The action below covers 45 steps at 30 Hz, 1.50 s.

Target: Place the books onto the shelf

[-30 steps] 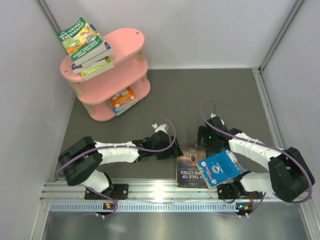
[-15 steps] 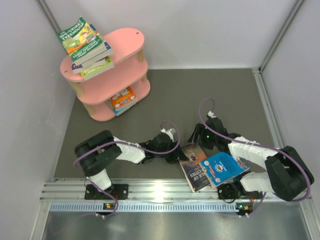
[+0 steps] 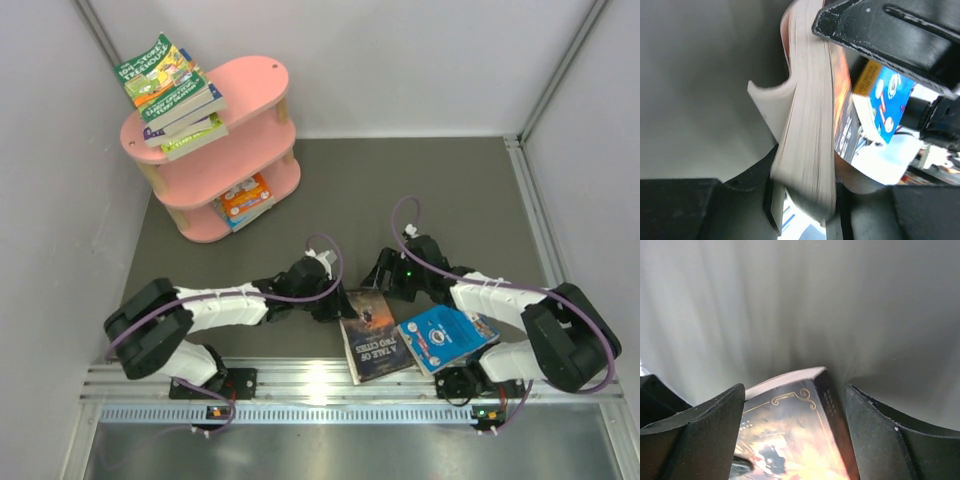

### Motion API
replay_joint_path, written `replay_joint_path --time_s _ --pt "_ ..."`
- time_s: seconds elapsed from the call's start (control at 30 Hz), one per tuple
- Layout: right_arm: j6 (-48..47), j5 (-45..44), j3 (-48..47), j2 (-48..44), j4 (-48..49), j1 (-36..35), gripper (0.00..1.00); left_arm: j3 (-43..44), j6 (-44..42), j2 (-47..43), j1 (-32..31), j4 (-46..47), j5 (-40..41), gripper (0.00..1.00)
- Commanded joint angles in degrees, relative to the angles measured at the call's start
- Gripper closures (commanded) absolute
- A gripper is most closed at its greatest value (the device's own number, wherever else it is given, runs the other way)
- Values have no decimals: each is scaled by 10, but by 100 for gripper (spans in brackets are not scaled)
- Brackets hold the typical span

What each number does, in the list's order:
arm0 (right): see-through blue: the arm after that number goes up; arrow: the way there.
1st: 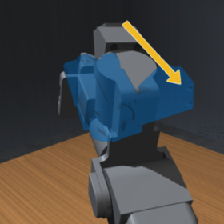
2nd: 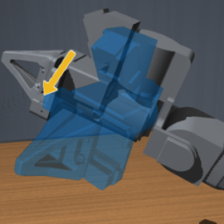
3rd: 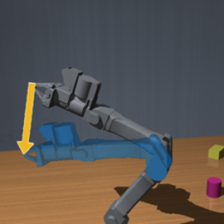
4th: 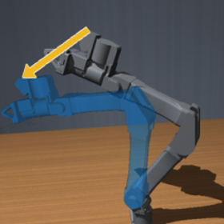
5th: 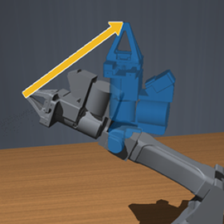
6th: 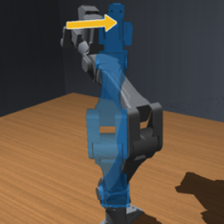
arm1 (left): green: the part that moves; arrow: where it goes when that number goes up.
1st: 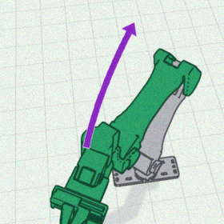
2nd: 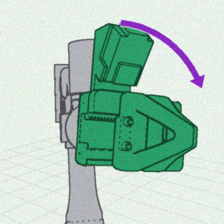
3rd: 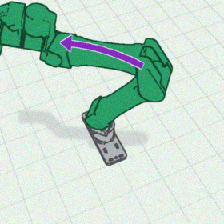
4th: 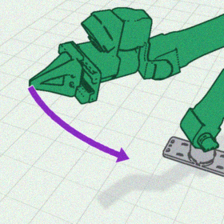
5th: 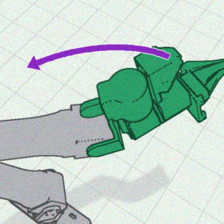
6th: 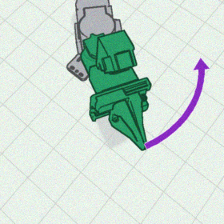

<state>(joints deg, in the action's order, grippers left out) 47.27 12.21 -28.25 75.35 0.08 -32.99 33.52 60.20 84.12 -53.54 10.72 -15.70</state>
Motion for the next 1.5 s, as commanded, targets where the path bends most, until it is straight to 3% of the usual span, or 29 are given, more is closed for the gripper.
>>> replay_joint_path --time_s 0.0,0.47,0.83,1.2,1.47 --pt "-6 51 27 22 -84 -18 21 23 -61 -90 39 -26 45 100" --pt "37 -1 1 -60 -123 -17 19 -17 -61 -234 111 -105 110 100" --pt "178 87 94 -116 64 -39 17 -68 20 -293 114 -82 190 100" --pt "244 94 108 -85 116 -79 17 -76 74 -359 116 -98 273 100" --pt "277 90 111 -53 172 -87 17 -89 102 -363 119 -81 270 100"
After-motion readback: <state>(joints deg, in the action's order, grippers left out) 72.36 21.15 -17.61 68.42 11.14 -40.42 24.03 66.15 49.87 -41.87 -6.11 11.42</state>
